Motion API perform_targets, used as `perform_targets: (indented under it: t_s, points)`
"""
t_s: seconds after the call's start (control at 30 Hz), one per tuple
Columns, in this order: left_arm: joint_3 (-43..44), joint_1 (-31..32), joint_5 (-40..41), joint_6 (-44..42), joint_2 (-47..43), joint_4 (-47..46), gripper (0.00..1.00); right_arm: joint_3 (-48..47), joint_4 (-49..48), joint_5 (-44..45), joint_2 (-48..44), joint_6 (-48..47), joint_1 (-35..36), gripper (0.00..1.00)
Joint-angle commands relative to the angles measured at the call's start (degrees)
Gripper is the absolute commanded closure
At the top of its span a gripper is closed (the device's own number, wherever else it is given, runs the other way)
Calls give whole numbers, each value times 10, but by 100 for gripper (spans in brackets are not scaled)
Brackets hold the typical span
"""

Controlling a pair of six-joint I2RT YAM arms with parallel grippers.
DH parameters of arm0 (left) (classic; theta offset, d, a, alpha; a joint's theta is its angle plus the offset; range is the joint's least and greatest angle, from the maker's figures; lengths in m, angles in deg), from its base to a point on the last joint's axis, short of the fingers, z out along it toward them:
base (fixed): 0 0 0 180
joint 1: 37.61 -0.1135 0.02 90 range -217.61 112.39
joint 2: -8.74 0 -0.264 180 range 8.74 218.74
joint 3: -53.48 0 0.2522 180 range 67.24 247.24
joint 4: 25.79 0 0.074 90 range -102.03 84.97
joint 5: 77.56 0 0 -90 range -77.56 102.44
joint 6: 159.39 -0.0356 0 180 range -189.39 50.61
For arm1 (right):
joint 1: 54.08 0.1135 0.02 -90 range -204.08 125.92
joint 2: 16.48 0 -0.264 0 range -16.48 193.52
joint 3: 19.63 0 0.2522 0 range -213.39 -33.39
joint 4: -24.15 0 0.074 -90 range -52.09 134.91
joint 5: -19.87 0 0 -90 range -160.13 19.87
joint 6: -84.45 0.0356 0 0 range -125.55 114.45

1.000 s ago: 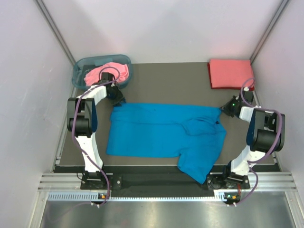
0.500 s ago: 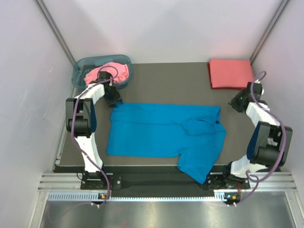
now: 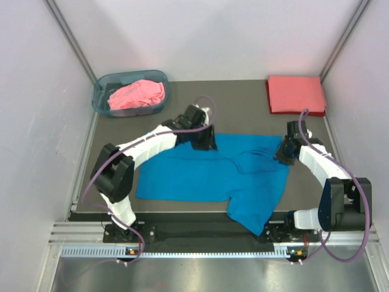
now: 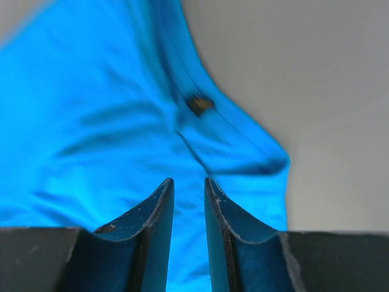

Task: Fold and stack the t-shirts
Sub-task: Fold the tshirt

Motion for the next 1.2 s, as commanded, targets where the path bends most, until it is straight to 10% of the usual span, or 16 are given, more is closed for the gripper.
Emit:
perform_targets:
  t_s: [0.0,0.37,1.17]
  points:
    - [-48,36,-74,66,-13,-98,53,26,16,37,-33,27,21,73]
    - [-90,113,-81,177,56,-256,52,63,-13,34,-23,38,49,74]
    - [-44,157,-37,235,161,-290,51,90,-57,53,-14,71,52,73]
